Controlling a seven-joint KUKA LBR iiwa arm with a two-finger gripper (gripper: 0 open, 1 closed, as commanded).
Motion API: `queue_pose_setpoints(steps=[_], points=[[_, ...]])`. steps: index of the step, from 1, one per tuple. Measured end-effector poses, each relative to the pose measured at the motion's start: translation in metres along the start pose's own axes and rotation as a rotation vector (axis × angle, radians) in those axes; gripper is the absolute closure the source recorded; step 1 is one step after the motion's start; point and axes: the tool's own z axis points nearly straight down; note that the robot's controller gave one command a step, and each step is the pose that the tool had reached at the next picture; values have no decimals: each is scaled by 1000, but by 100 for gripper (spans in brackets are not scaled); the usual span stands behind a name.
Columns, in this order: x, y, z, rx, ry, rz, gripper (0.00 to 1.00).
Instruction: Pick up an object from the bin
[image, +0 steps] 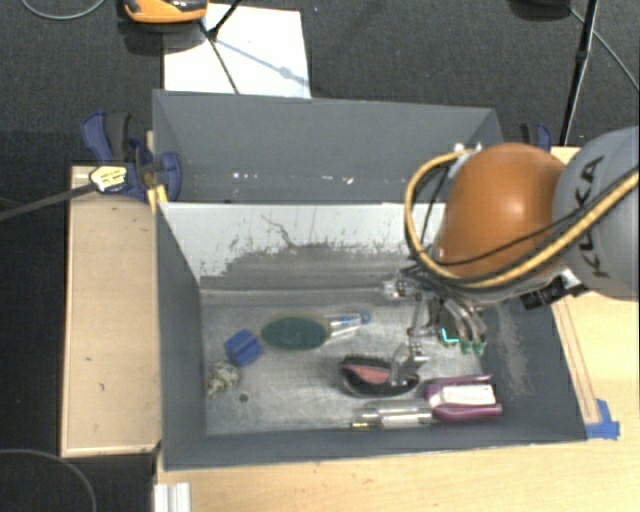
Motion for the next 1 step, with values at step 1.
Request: queue_pose_setpoints(steps=[1], points=[[1,-19,115,-1,-40,-36,0]])
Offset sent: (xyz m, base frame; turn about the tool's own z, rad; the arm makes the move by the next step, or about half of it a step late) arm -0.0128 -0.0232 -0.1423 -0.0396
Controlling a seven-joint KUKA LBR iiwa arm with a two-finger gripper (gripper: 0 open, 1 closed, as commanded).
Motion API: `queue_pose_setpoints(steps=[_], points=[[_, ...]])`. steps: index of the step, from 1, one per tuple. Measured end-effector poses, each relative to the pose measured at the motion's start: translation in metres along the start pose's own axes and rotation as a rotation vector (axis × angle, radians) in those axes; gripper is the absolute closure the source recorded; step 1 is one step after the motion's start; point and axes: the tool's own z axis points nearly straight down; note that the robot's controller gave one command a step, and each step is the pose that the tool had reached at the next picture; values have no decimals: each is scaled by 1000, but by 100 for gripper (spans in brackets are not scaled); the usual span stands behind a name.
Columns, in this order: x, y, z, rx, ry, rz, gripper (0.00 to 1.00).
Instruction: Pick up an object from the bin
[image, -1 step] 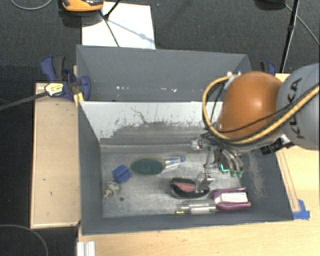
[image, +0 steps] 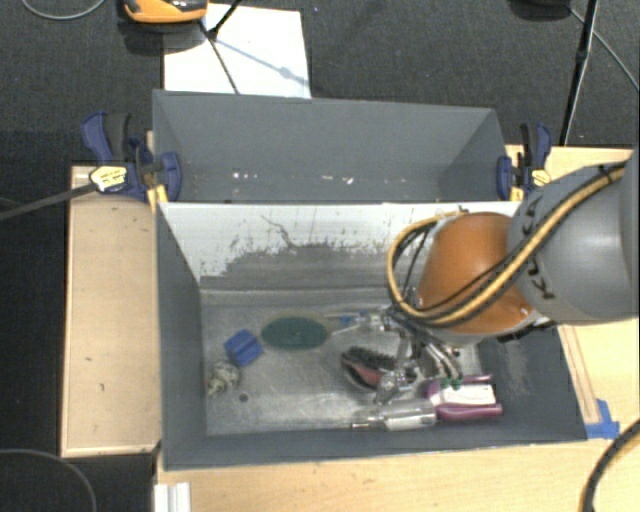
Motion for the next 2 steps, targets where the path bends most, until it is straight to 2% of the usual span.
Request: queue_pose_setpoints(steps=[1,2], points=[[0,5,-6,0,15,-6,0],[3,-1,-7,1,12,66,0]])
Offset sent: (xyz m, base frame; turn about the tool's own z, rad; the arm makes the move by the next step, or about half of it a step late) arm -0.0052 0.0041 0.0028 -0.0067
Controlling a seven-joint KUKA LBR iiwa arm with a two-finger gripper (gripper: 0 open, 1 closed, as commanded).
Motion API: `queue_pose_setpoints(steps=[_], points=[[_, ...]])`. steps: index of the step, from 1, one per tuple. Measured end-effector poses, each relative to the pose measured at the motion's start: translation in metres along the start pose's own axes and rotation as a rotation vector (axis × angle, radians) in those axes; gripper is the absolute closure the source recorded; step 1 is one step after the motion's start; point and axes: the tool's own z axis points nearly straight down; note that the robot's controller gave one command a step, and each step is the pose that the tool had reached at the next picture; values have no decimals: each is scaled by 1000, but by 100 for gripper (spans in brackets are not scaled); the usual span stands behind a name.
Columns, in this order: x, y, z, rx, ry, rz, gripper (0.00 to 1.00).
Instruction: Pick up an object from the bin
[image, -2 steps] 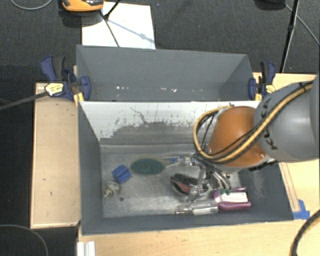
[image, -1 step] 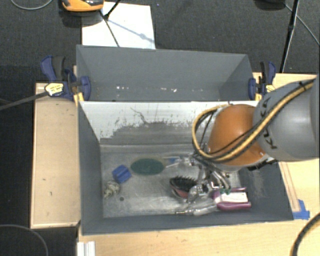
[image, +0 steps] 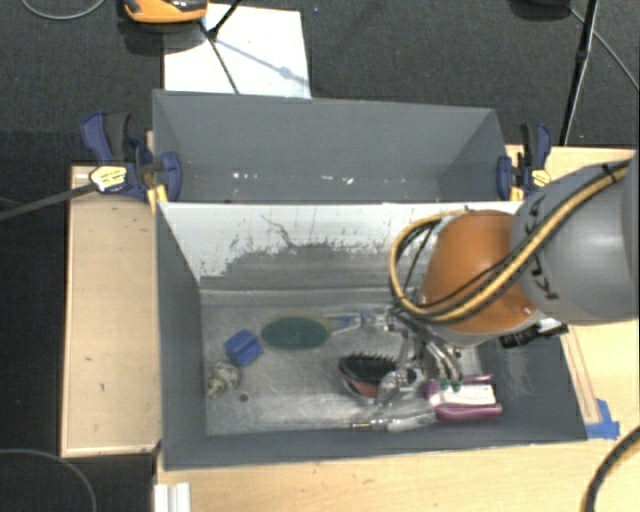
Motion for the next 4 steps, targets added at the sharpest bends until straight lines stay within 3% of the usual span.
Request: queue_pose_setpoints(steps=[1,2,3,4], points=[[13,4,33,2,20,70,0],[12,4,32,2,17,71,0],[13,4,32,2,26,71,100],[10,5,-39,2,15,70,100]])
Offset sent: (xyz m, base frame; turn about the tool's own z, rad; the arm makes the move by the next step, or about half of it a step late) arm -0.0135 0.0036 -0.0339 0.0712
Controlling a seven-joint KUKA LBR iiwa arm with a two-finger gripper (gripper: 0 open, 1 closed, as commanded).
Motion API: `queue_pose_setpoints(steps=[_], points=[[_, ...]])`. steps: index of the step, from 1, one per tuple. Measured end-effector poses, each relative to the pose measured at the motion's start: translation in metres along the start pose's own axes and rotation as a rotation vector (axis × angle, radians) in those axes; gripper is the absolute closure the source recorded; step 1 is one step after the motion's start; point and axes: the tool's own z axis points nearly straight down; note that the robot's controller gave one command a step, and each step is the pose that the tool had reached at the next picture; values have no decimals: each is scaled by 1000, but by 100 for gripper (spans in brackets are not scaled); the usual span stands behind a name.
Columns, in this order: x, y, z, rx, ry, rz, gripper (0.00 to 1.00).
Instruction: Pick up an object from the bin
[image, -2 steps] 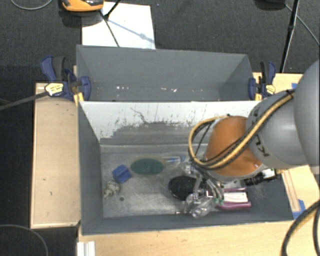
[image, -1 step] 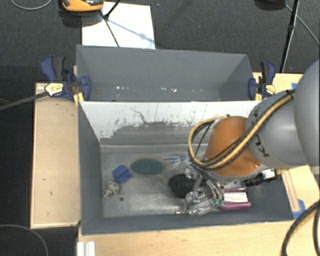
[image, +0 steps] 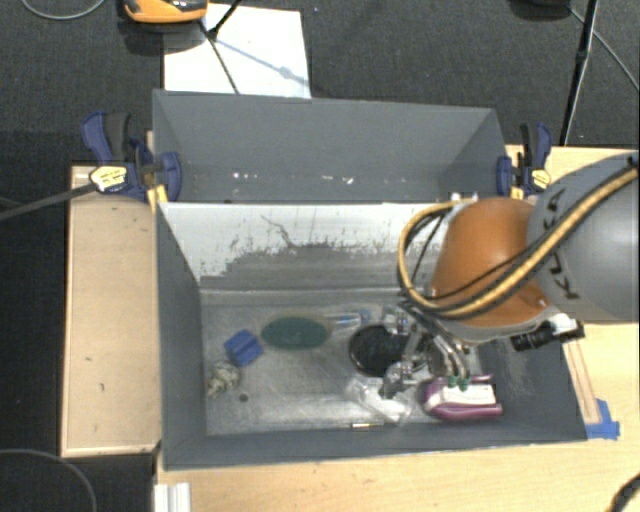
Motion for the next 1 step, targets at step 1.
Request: queue_pose_setpoints(steps=[1], points=[[-2,0,-52,0,1,-3,100]])
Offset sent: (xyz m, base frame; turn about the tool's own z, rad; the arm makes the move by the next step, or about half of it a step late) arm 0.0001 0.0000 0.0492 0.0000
